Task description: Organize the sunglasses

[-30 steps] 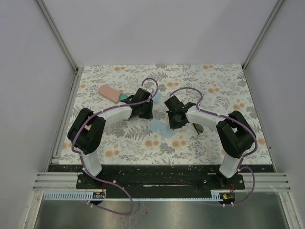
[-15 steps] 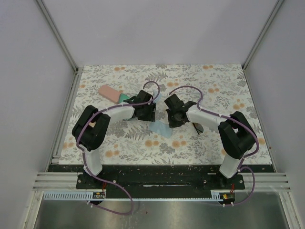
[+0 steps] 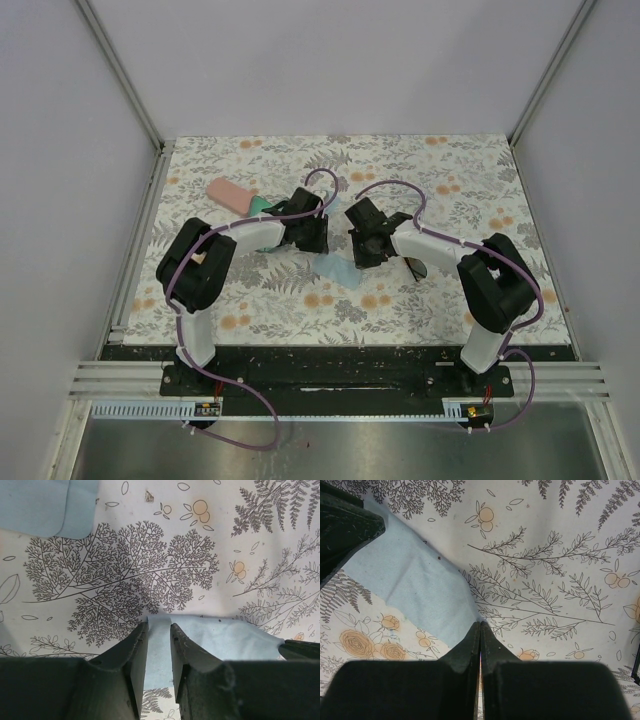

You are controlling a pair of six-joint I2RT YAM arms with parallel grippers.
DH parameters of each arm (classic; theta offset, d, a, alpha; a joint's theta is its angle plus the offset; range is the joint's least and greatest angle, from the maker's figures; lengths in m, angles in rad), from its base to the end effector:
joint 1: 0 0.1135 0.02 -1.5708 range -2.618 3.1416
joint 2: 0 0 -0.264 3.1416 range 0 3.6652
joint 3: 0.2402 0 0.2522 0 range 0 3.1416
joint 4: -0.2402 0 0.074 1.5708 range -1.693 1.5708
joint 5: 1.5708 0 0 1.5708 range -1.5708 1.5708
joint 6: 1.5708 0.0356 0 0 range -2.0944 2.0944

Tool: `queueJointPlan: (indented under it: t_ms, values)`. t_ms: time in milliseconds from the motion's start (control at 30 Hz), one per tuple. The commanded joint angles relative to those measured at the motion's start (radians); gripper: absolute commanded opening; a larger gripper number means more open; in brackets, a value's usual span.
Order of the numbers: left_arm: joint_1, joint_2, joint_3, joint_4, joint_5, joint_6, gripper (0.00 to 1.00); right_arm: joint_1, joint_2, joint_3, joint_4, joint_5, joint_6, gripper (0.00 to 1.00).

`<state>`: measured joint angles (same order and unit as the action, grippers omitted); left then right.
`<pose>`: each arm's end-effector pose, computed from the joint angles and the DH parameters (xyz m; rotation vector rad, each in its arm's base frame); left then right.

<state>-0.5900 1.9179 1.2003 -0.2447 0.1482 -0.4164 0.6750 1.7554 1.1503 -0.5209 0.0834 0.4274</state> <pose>0.3263 -0.2248 0.1563 0.2881 2.6057 -0.5673 0.2760 0.2171 0.1842 -0.3094 2.6934 0.2247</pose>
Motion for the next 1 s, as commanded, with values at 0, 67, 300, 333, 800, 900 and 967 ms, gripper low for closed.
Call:
queueJointPlan:
  t_ms: [0,67,300,333,800,900,967]
  values:
    - [-0.007,0.016,-0.018,-0.01,0.034,-0.022,0.29,0.011,-0.043,-0.004,0.001,-0.022,0.017,0.0]
    - [-0.013,0.024,-0.013,-0.01,0.031,-0.021,0.27,0.009,-0.043,-0.006,0.002,-0.024,0.019,0.0]
    - [-0.013,0.108,0.008,0.002,0.059,-0.045,0.08,0.011,-0.04,-0.011,0.001,-0.024,0.024,0.0]
    - [-0.013,0.118,0.01,0.004,0.06,-0.047,0.04,0.011,-0.04,-0.012,0.002,-0.024,0.025,0.0]
    - [-0.011,-0.13,-0.079,0.066,0.007,-0.093,0.0,0.015,-0.066,-0.018,0.05,-0.08,0.008,0.0]
    - [-0.01,-0.23,-0.162,0.139,0.001,-0.142,0.0,0.018,-0.089,-0.017,0.07,-0.129,-0.004,0.0]
    - [-0.005,-0.281,-0.198,0.148,-0.007,-0.159,0.0,0.023,-0.097,-0.012,0.079,-0.154,-0.012,0.0]
